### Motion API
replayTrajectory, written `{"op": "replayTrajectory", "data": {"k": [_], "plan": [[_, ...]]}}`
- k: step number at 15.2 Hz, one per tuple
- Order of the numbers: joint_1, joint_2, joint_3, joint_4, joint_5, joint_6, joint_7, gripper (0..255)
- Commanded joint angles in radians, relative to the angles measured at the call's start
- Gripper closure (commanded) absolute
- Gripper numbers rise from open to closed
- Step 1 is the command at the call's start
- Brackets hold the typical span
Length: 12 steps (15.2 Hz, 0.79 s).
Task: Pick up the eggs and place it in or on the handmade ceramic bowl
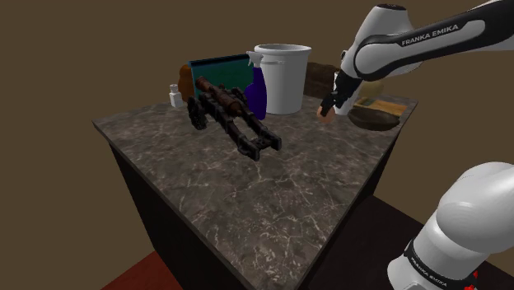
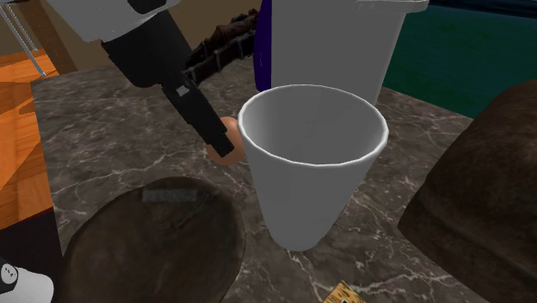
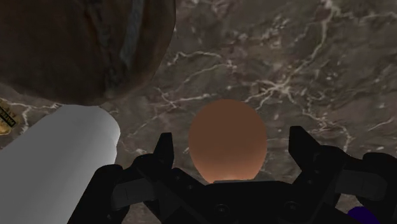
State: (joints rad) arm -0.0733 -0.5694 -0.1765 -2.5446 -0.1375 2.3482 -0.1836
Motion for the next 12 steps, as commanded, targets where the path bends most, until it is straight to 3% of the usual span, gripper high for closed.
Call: {"op": "replayTrajectory", "data": {"k": [1,10,11,12], "plan": [[0.000,0.019,-0.005,-0.011,-0.001,0.032,-0.001,0],[0.001,0.036,-0.008,-0.019,-0.001,0.056,-0.002,0],[0.001,0.036,-0.008,-0.019,-0.001,0.056,-0.002,255],[0.001,0.036,-0.008,-0.019,-0.001,0.056,-0.002,255]]}}
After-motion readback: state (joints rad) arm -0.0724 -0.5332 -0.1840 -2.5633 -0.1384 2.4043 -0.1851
